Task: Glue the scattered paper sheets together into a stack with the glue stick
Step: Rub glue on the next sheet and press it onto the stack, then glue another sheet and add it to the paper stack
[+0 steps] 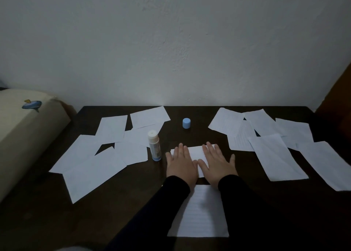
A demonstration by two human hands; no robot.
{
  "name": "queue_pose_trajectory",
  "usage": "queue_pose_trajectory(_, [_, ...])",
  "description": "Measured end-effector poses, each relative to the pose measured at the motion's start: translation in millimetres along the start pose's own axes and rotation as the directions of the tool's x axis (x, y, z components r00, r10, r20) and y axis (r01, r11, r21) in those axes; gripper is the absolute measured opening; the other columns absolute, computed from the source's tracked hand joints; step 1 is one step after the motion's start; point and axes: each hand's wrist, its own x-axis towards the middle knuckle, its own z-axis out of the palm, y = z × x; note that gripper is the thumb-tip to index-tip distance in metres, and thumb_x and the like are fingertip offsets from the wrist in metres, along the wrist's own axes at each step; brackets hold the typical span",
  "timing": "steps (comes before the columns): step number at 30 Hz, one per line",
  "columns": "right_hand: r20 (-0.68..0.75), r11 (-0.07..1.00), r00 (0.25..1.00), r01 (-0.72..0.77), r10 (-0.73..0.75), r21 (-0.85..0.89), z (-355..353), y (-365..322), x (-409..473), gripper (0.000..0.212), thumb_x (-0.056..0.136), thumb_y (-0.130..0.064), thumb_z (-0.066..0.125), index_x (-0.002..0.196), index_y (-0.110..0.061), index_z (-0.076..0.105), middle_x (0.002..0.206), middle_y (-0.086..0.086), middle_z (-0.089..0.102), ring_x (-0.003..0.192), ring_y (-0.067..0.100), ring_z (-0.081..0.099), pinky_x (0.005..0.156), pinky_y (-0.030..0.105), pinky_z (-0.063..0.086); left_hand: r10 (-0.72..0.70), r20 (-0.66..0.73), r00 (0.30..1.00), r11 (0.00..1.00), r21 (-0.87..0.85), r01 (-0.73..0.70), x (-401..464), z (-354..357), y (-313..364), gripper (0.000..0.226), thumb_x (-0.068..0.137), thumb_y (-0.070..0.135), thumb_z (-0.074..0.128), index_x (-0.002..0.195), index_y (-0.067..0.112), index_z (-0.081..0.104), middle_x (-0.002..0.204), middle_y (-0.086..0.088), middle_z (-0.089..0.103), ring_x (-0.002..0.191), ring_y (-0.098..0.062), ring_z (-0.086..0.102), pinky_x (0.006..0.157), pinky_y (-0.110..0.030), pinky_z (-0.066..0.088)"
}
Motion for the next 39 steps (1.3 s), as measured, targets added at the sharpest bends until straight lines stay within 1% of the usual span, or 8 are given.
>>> queue_pose_trajectory(8, [0.033,1.0,0.999,-0.01,0.01,-0.008,3.3,4.6,-22.2,0.063,0.102,-0.047,0.012,0.153,-0.018,-0.011,0.159,-0.002,-0.021,0.146,0.018,-0.018,0.116,0.055,-0.004,-0.104,0.064,0.993,0.994,-0.008,0.105,-24.2,-0.4,-0.6,0.063,0.104,0.04,0.015,0.151,0.002,-0.001,0.16,-0.017,-0.003,0.148,-0.032,0.0,0.117,-0.05,0.004])
queue_pose_trajectory(12, [0.044,0.998,0.999,0.018,-0.015,-0.055,8.6,4.0,-27.6,0.06,0.103,-0.044,0.011,0.152,-0.022,-0.012,0.159,-0.001,-0.023,0.146,0.02,-0.021,0.114,0.06,-0.003,-0.036,0.093,0.995,0.999,0.041,0.033,-36.7,-1.0,4.6,0.07,0.103,0.047,0.017,0.151,0.0,-0.002,0.16,-0.019,-0.005,0.148,-0.032,-0.001,0.116,-0.053,0.002])
queue_pose_trajectory(19, [0.035,0.993,0.993,0.114,-0.113,-0.042,1.6,1.8,-6.6,0.053,0.103,-0.045,0.012,0.151,-0.039,-0.009,0.159,-0.011,-0.021,0.145,0.018,-0.022,0.11,0.065,-0.006,0.144,0.131,0.981,0.989,-0.058,-0.137,-12.7,-17.2,-11.3,0.061,0.102,0.049,0.022,0.154,0.024,0.001,0.161,-0.003,-0.01,0.148,-0.023,-0.005,0.113,-0.06,0.003])
queue_pose_trajectory(27, [-0.017,0.998,0.998,-0.058,0.057,-0.006,1.7,3.3,-7.0,0.072,0.097,-0.06,0.015,0.153,-0.021,-0.01,0.16,-0.003,-0.017,0.147,0.017,-0.014,0.114,0.06,-0.002,-0.043,0.099,0.994,0.999,-0.025,0.046,-20.0,-9.6,-6.7,0.065,0.103,0.045,0.02,0.153,0.009,-0.002,0.161,-0.011,-0.006,0.148,-0.027,-0.002,0.117,-0.051,0.005])
queue_pose_trajectory(30, [0.005,0.998,0.998,-0.061,0.061,-0.017,-1.9,2.4,-7.4,0.077,0.096,-0.063,0.018,0.153,-0.02,-0.008,0.161,-0.001,-0.015,0.148,0.019,-0.013,0.114,0.06,0.0,0.056,0.144,0.988,0.998,0.016,-0.059,-31.2,-21.1,-19.0,0.057,0.103,0.038,0.029,0.151,0.01,0.018,0.159,-0.015,0.013,0.146,-0.027,0.014,0.116,-0.055,0.011])
queue_pose_trajectory(33, [-0.008,0.997,0.998,-0.066,0.066,0.028,-6.8,7.5,-2.3,0.082,0.093,-0.067,0.027,0.154,-0.022,-0.001,0.162,-0.001,-0.01,0.148,0.021,-0.009,0.114,0.059,0.003,0.182,-0.039,0.983,0.968,-0.169,-0.186,-49.2,-30.4,-39.3,0.032,0.1,0.04,0.037,0.111,0.017,0.057,0.112,-0.004,0.058,0.109,-0.017,0.053,0.102,-0.041,0.035])
queue_pose_trajectory(36, [-0.077,0.994,0.993,-0.086,0.092,0.072,-5.7,8.7,0.9,0.09,0.087,-0.073,0.035,0.154,-0.023,0.001,0.162,-0.001,-0.009,0.148,0.026,-0.01,0.114,0.059,0.004,-0.053,-0.313,0.948,0.882,-0.461,-0.103,-65.1,-31.8,-63.0,0.022,0.097,0.041,0.047,0.089,0.024,0.058,0.084,0.009,0.06,0.077,-0.004,0.056,0.07,-0.019,0.043])
queue_pose_trajectory(39, [-0.105,0.993,0.992,-0.064,0.075,0.103,-3.2,5.8,-0.9,0.089,0.088,-0.07,0.037,0.154,-0.024,-0.002,0.162,-0.002,-0.003,0.148,0.026,-0.006,0.114,0.061,0.003,-0.361,-0.262,0.895,0.703,-0.707,0.077,-55.4,-28.9,-81.2,0.015,0.092,0.035,0.06,0.095,0.023,0.053,0.096,0.005,0.061,0.079,-0.006,0.055,0.07,-0.018,0.045])
